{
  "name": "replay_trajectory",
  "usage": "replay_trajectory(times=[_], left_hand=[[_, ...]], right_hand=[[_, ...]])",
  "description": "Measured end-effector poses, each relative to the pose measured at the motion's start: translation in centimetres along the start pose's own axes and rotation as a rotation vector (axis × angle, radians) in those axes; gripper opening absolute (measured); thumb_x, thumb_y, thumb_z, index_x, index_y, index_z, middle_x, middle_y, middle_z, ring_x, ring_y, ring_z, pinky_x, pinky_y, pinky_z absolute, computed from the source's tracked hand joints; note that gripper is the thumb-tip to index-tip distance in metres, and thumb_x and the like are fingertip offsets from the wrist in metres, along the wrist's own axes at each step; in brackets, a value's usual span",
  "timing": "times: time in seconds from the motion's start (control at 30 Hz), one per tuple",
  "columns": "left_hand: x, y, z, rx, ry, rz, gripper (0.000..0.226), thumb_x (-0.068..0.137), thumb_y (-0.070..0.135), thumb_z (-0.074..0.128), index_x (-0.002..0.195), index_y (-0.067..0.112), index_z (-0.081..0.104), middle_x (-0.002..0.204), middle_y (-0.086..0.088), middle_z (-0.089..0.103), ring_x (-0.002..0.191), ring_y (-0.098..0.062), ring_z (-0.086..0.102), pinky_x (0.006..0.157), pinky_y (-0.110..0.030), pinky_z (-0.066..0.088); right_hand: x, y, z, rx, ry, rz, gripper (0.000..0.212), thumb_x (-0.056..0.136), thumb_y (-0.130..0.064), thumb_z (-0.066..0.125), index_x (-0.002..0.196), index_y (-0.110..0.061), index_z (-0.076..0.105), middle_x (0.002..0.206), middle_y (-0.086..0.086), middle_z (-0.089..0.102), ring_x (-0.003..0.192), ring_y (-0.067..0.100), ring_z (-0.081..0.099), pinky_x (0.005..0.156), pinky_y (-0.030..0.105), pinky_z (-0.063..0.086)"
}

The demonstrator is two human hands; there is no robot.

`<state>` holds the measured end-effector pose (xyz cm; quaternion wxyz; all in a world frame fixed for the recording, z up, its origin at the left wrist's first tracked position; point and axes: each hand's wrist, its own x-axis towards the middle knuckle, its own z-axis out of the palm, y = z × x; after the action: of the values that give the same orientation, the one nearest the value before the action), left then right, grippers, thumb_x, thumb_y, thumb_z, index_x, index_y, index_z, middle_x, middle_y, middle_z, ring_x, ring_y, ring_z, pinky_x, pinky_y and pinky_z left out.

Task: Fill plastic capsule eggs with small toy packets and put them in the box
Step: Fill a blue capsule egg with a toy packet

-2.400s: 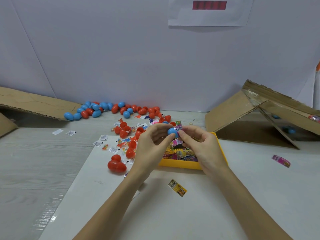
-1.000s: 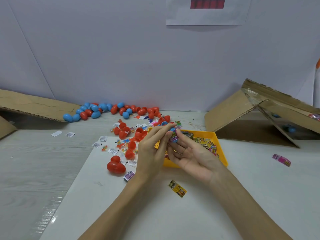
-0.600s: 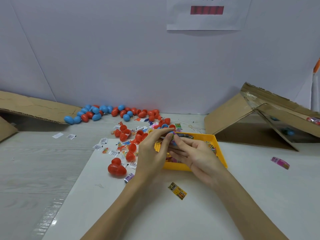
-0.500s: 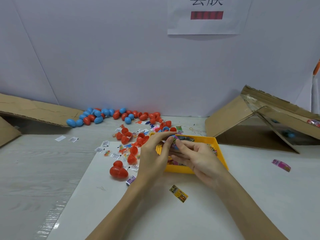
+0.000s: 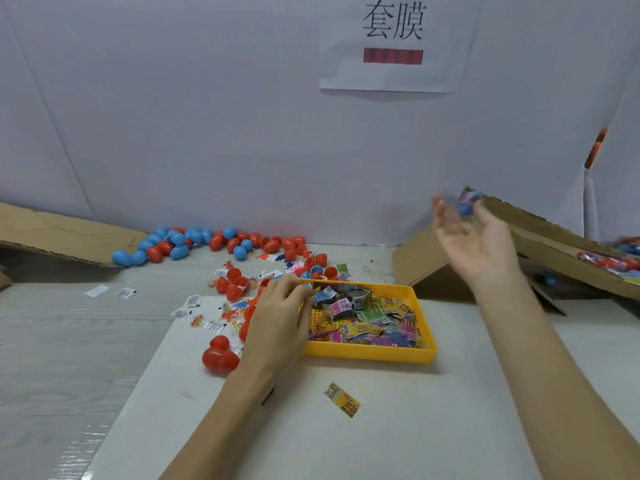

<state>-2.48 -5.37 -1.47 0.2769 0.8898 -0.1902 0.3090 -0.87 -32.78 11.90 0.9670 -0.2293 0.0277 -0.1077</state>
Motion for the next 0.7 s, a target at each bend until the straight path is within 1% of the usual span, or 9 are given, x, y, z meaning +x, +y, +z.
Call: replay_trajectory(times=[0.07,0.1,0.17,0.23,0.37,0.47,0.57,0.63,0.7], left_hand=[[-0.1,-0.1,0.2,0.028,-0.024,-0.007,0.014,0.099,0.016,0.064,0.109,0.012,0.073,0.107,0.0,0.063,0.103,-0.019,0.054,0.087,-0.031,0.047],[-0.1,-0.2,0.3,0.03,-0.032,-0.022,0.015,0.099,0.018,0.064,0.109,0.012,0.073,0.108,-0.001,0.063,0.104,-0.019,0.053,0.088,-0.032,0.047],[-0.1,-0.4,0.4,0.038,-0.051,-0.055,0.018,0.1,0.021,0.063,0.113,0.013,0.072,0.113,-0.002,0.062,0.109,-0.02,0.052,0.092,-0.035,0.048],[-0.1,-0.4,0.4,0.046,-0.097,-0.096,0.025,0.102,0.027,0.058,0.121,0.015,0.069,0.123,-0.002,0.059,0.118,-0.02,0.049,0.099,-0.035,0.046],[-0.2,-0.5,0.6,0.027,-0.239,-0.213,0.041,0.109,0.032,0.04,0.146,0.018,0.049,0.154,-0.001,0.04,0.143,-0.017,0.033,0.118,-0.032,0.032],[-0.1,-0.4,0.6,0.075,-0.329,-0.264,0.048,0.111,0.029,0.032,0.157,0.017,0.03,0.164,-0.002,0.025,0.151,-0.018,0.022,0.124,-0.035,0.023],[0.7,-0.4,0.8,0.272,-0.39,-0.238,0.051,0.109,0.033,0.036,0.157,0.018,0.026,0.162,-0.004,0.029,0.15,-0.023,0.024,0.125,-0.039,0.02],[2.3,-0.9,1.0,0.308,-0.344,-0.215,0.048,0.108,0.041,0.039,0.15,0.019,0.037,0.15,-0.003,0.044,0.139,-0.023,0.037,0.118,-0.04,0.029],[5.0,-2.4,0.9,0.215,-0.265,-0.248,0.044,0.106,0.043,0.042,0.141,0.017,0.049,0.135,-0.004,0.055,0.124,-0.021,0.048,0.104,-0.037,0.042]], right_hand=[[0.8,-0.6,-0.5,-0.058,0.041,-0.017,0.039,0.103,-0.031,0.06,0.122,0.003,0.055,0.126,0.025,0.062,0.11,0.032,0.072,0.083,0.033,0.063],[0.9,-0.1,-1.0,-0.15,0.038,0.023,0.041,0.103,-0.031,0.059,0.123,0.004,0.056,0.125,0.024,0.064,0.104,0.028,0.075,0.08,0.031,0.063],[0.3,2.1,-2.4,-0.34,-0.021,0.137,0.037,0.099,-0.022,0.06,0.125,0.004,0.061,0.116,0.019,0.071,0.091,0.02,0.077,0.072,0.025,0.062],[-0.8,5.0,-3.8,-0.402,-0.08,0.254,0.036,0.09,-0.016,0.064,0.121,0.003,0.068,0.109,0.016,0.075,0.09,0.02,0.077,0.072,0.024,0.062],[-2.7,10.1,-5.7,-0.432,-0.109,0.424,0.028,0.097,-0.012,0.063,0.119,0.002,0.071,0.107,0.015,0.075,0.092,0.021,0.076,0.073,0.027,0.062],[-2.7,11.1,-6.0,-0.48,-0.136,0.445,0.029,0.103,-0.012,0.057,0.125,0.002,0.069,0.107,0.014,0.075,0.092,0.02,0.076,0.074,0.027,0.062],[-2.6,10.9,-6.2,-0.424,-0.138,0.453,0.029,0.098,-0.011,0.059,0.12,0.002,0.074,0.101,0.013,0.074,0.086,0.018,0.075,0.069,0.025,0.062],[-2.5,10.8,-6.3,-0.407,-0.137,0.463,0.029,0.091,-0.013,0.063,0.113,0.0,0.077,0.095,0.011,0.074,0.081,0.016,0.074,0.066,0.024,0.061],[-2.2,10.9,-6.4,-0.414,-0.14,0.475,0.029,0.09,-0.013,0.064,0.111,-0.001,0.078,0.092,0.01,0.074,0.078,0.015,0.073,0.065,0.024,0.061]])
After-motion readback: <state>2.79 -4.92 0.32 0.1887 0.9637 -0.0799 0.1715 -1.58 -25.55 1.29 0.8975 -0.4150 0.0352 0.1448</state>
